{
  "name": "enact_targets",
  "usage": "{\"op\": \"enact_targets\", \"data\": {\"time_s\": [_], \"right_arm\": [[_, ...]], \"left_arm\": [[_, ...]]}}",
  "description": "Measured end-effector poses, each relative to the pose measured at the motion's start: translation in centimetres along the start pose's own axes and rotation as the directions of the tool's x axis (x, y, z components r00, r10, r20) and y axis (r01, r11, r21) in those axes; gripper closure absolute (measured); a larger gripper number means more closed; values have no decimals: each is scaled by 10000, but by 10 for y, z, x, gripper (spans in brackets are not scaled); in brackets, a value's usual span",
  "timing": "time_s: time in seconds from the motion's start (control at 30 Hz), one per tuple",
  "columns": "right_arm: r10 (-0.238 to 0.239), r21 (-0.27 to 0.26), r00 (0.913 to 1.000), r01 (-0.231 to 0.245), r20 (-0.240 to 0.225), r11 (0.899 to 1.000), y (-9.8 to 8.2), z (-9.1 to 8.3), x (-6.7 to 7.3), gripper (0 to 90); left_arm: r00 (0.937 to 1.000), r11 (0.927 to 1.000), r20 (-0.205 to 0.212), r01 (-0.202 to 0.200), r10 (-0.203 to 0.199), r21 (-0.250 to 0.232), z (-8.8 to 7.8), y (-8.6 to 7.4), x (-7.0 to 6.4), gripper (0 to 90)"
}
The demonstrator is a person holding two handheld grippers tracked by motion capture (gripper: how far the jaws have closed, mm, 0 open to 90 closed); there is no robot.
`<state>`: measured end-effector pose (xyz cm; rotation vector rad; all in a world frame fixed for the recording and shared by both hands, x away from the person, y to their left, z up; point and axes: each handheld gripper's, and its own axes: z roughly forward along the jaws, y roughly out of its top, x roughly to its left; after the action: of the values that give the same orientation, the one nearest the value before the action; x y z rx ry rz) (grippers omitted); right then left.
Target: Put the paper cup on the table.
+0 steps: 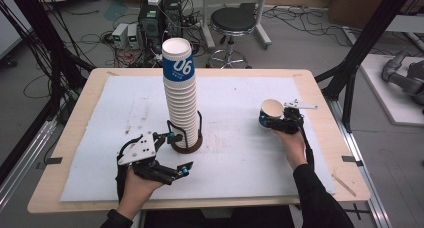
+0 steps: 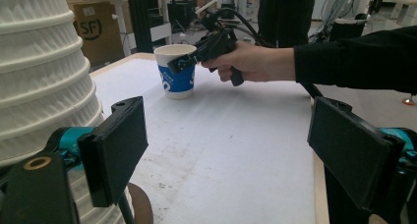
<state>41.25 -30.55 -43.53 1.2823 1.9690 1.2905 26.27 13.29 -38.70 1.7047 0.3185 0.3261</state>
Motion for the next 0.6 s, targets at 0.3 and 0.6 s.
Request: {"op": "enact_targets", "data": {"time_s": [0.3,0.6], "right_arm": [[-100,104,9999,100,36,9999,-1,0,1,181],[5,386,9999,-10,137,9993,-1,-1,2,153]], "left_arm": [[10000,10000,75,14,-14,-17,0,0,0,151],[9999,10000,114,31,-31,-4,2,0,0,151]]}}
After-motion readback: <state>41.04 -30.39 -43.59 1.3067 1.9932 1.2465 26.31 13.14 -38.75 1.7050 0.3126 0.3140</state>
